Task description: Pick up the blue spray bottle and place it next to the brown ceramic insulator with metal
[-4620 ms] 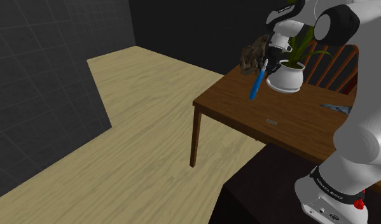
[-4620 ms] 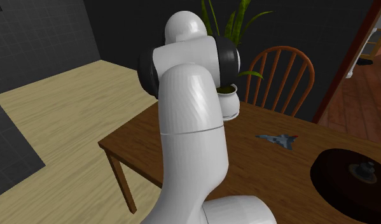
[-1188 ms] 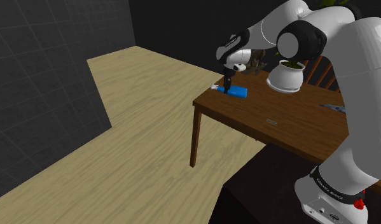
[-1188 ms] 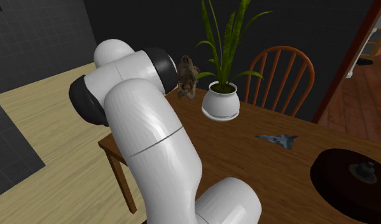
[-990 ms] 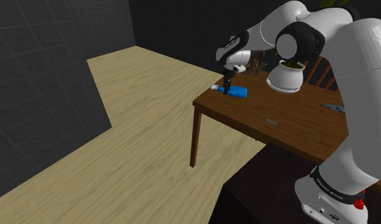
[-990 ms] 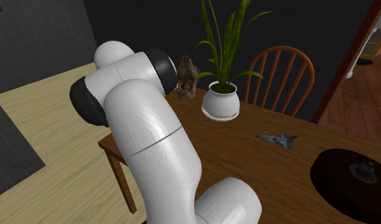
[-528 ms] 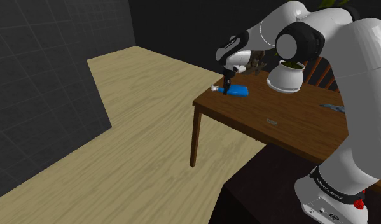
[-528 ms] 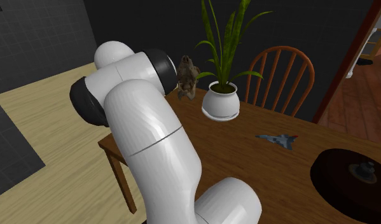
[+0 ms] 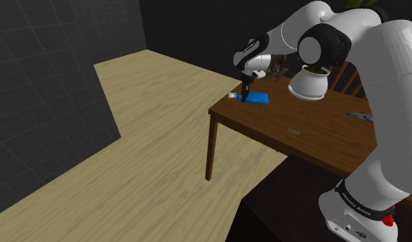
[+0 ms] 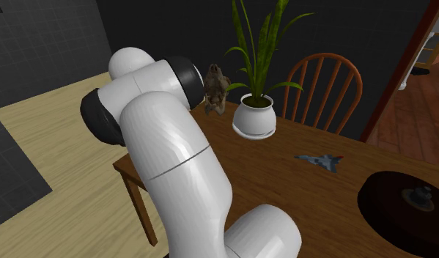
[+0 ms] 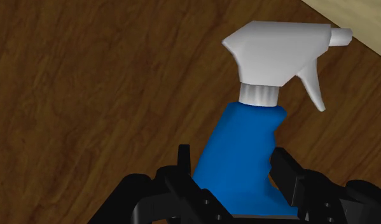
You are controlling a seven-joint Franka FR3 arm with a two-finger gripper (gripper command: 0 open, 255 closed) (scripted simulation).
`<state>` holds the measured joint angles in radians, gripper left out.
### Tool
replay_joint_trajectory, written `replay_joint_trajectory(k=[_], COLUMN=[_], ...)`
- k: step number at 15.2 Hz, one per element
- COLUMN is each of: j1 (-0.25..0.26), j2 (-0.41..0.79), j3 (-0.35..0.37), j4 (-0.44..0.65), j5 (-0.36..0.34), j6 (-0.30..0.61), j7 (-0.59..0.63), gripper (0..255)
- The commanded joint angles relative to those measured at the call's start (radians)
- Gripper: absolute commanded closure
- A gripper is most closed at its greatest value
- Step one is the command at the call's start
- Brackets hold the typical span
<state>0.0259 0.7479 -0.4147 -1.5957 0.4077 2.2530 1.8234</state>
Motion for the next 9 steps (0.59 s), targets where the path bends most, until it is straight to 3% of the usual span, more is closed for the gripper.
replay_joint_trajectory(k=[1,9], j1=[0.002,0.017], j2=[-0.009,-0.074], j3=[-0.003,-0.027], j4=[-0.001,0.004], j5=[-0.004,-0.033], j6=[-0.008,-0.076], j7=[0.002,0.021], gripper=[255,255])
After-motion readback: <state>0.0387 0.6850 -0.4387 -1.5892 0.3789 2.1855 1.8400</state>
